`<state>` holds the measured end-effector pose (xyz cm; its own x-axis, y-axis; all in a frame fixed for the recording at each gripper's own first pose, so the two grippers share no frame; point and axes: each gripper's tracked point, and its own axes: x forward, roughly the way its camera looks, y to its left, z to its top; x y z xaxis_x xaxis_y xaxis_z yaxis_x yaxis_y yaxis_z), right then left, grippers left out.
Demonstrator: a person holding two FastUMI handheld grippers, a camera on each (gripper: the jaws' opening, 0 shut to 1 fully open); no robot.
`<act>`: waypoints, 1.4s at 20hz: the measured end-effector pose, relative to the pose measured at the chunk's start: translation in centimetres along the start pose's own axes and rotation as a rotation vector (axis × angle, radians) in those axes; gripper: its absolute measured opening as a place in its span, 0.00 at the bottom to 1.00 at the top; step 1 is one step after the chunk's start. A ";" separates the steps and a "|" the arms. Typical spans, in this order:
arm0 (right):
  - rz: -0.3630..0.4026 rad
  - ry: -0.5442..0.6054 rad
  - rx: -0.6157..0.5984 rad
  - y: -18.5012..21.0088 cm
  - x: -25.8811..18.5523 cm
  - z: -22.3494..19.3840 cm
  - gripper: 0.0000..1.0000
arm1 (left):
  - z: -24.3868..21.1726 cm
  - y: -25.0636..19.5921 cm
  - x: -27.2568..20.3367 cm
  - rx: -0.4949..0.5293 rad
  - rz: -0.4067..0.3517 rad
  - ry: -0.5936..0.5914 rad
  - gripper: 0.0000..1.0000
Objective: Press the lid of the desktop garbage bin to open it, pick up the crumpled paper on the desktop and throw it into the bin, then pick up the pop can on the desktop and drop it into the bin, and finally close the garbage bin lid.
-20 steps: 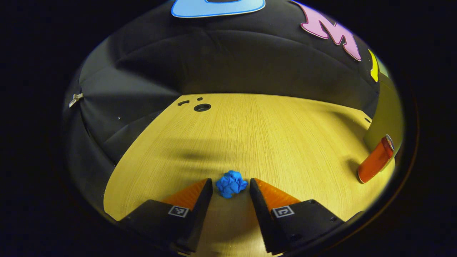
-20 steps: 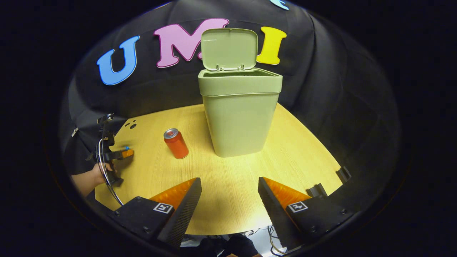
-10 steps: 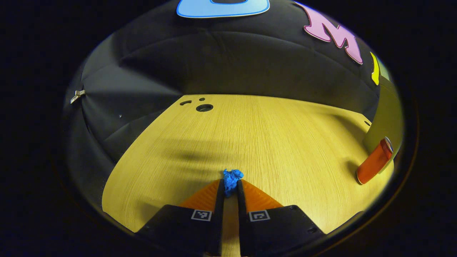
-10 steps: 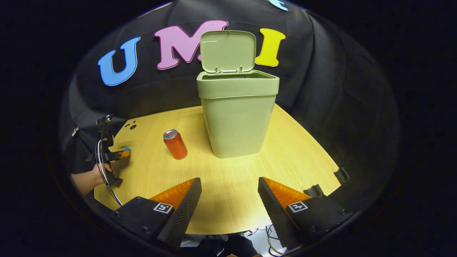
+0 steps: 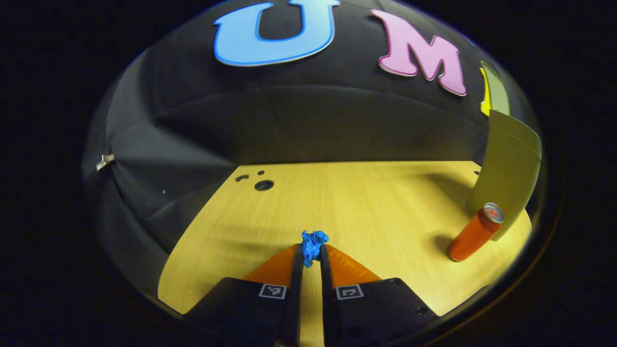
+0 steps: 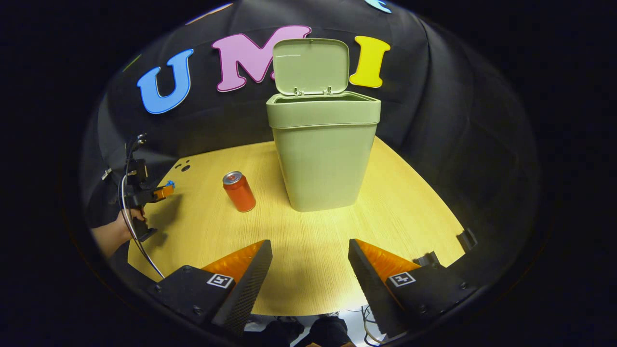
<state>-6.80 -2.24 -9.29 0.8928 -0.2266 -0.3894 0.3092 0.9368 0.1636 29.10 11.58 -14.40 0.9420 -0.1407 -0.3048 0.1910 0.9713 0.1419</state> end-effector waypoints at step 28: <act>0.163 -0.069 0.024 -7.0 4.1 3.9 0.99 | 22.2 -40.4 -12.9 0.145 -0.601 -0.255 0.23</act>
<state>-4.00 -10.79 -8.49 0.9517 -0.0909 -0.2932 0.1657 0.9562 0.2414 15.38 -30.15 4.70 0.6926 -0.7075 -0.1407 0.7213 0.6767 0.1477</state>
